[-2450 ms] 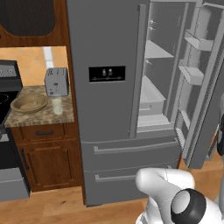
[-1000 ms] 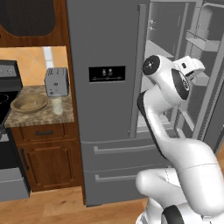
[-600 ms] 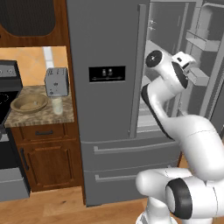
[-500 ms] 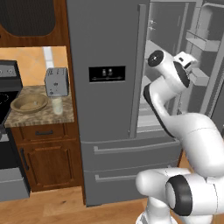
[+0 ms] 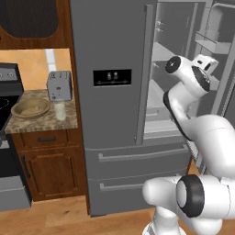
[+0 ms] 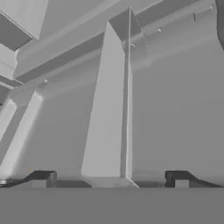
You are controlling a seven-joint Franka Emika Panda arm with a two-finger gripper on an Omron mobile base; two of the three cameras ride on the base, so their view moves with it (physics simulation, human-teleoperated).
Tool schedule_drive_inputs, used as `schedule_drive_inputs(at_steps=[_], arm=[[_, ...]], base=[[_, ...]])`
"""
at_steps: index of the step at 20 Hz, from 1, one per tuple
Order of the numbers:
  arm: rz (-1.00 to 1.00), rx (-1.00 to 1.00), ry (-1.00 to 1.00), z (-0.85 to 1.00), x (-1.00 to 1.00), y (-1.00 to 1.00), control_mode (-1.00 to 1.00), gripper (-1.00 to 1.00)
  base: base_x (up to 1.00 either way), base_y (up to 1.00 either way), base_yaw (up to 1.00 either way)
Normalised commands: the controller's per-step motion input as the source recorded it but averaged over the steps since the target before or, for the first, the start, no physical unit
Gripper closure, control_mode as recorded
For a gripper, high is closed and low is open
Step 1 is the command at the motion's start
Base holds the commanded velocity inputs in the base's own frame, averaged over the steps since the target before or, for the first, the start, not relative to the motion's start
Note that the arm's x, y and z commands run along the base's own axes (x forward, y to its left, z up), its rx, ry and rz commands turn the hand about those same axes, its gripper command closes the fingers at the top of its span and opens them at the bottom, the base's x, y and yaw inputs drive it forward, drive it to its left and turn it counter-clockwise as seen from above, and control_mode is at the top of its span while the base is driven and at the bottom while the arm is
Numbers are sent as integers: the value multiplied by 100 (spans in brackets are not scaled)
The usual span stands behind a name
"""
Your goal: Grab a lemon wedge from the fridge and one ice cube from the ice bowl, and put them in the glass of lemonade.
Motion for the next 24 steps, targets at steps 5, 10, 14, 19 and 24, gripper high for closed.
schedule_drive_inputs(at_steps=[5, 10, 14, 19, 24], arm=[[0, -11, 13, 0, 4, -34, -100, -100], [0, -7, 18, 0, -2, -64, -100, -100], [0, -3, 16, 0, -10, -79, -100, -100], [0, -2, 9, 0, -16, -33, -100, -100], [0, -14, 0, 22, -23, 79, -100, -100]], base=[[0, 0, 0], [0, 0, 0], [0, 0, 0], [0, 0, 0], [0, 0, 0]])
